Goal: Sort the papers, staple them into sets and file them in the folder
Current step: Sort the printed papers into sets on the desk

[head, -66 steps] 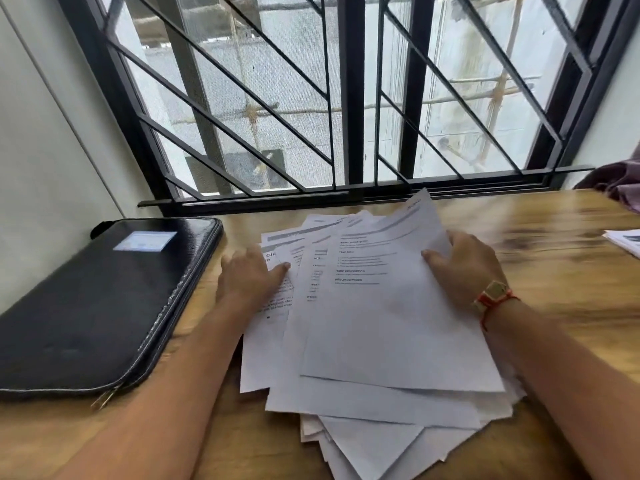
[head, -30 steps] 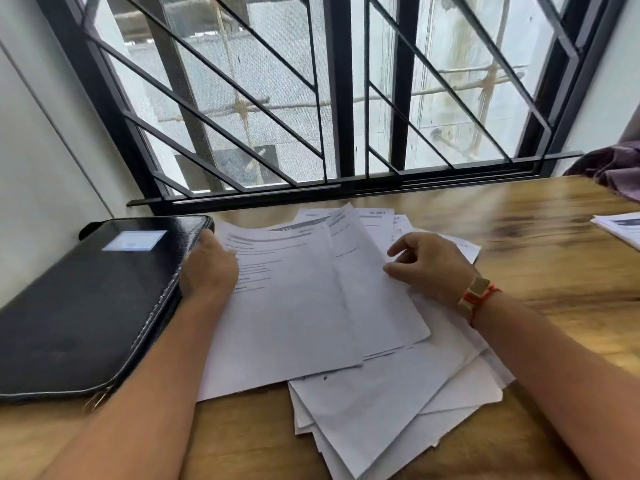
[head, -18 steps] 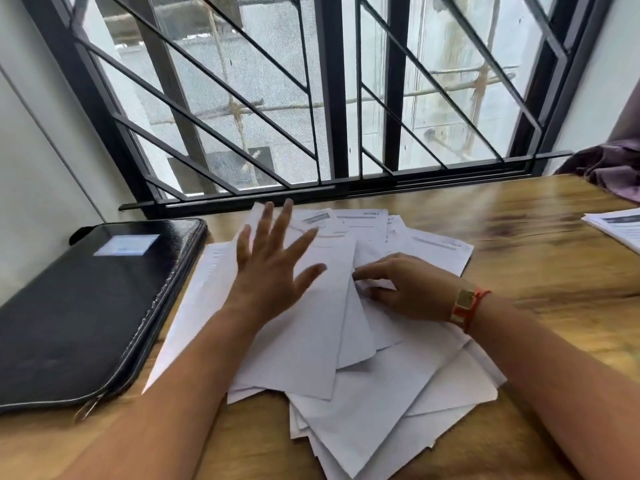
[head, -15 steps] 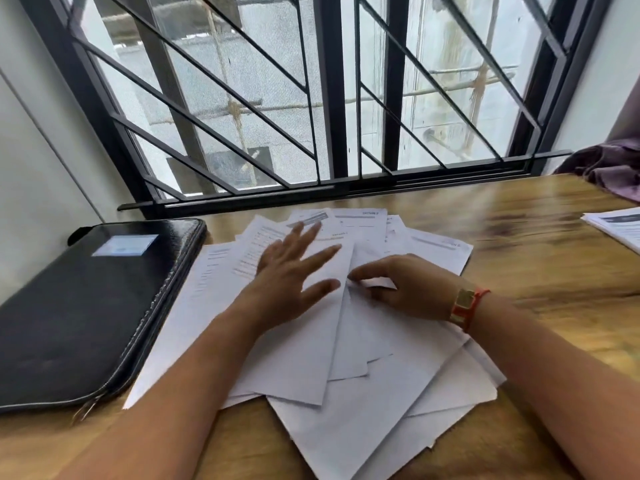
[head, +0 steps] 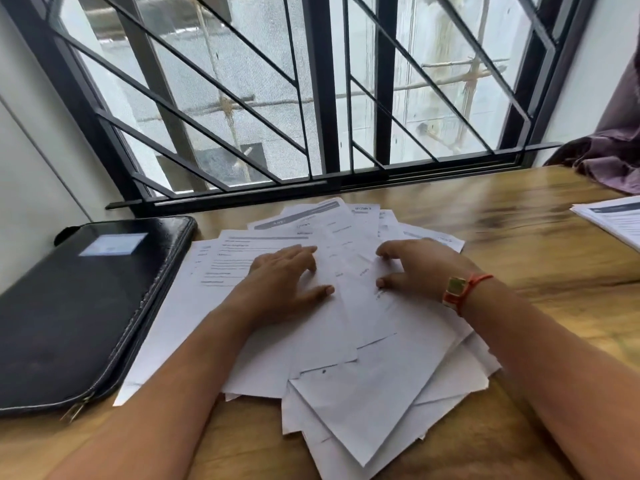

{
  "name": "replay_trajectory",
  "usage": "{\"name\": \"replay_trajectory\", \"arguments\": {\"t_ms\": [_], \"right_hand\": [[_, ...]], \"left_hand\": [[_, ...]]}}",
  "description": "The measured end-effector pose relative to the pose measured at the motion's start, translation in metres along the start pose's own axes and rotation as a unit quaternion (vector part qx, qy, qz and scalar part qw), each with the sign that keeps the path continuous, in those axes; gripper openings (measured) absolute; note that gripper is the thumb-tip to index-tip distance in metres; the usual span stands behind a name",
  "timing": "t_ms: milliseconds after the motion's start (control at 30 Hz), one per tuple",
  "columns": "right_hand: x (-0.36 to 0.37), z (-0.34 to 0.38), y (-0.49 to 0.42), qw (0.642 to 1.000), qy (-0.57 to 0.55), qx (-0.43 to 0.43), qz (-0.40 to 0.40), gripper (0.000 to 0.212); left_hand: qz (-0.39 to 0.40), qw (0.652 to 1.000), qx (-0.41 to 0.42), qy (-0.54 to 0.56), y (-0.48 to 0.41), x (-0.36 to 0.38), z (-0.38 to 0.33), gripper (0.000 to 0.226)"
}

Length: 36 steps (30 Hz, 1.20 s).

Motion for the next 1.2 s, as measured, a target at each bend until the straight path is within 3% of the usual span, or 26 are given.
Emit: {"name": "replay_trajectory", "arguments": {"t_ms": [200, 333, 467, 633, 800, 1000, 1200], "right_hand": [[-0.008, -0.005, 0.001, 0.997, 0.025, 0.032, -0.059, 0.041], [-0.011, -0.002, 0.002, 0.996, 0.006, 0.025, -0.080, 0.035], [-0.001, 0.003, 0.000, 0.999, -0.001, 0.010, -0.034, 0.037], [0.010, -0.001, -0.004, 1.000, 0.003, 0.026, 0.003, 0.045], [0.011, -0.006, -0.007, 1.000, -0.006, 0.026, 0.009, 0.038], [0.008, -0.012, -0.006, 0.998, -0.040, 0.048, 0.013, 0.056], [0.007, -0.018, -0.005, 0.996, -0.062, 0.062, 0.004, 0.062]], "left_hand": [[0.079, 0.995, 0.066, 0.007, 0.002, 0.016, -0.021, 0.075], [0.071, 0.996, 0.043, -0.012, 0.002, 0.011, -0.019, 0.066], [0.062, 0.997, 0.044, -0.030, -0.001, 0.011, -0.021, 0.061], [0.039, 0.997, 0.063, 0.026, -0.003, 0.017, -0.024, 0.058], [0.032, 0.996, 0.075, -0.032, 0.000, 0.014, -0.034, 0.071], [0.022, 0.995, 0.093, -0.016, 0.000, 0.015, -0.039, 0.050], [-0.013, 0.997, 0.080, -0.015, -0.002, 0.011, -0.039, 0.055]]}}
Point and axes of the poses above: each hand's wrist, its own y-axis away from the middle knuckle, its own x-axis out of the palm, z = x × y, the point moved 6 cm from there along -y, towards the middle knuckle, and after that the axes turned 3 degrees about -x, right-handed, at the moved point
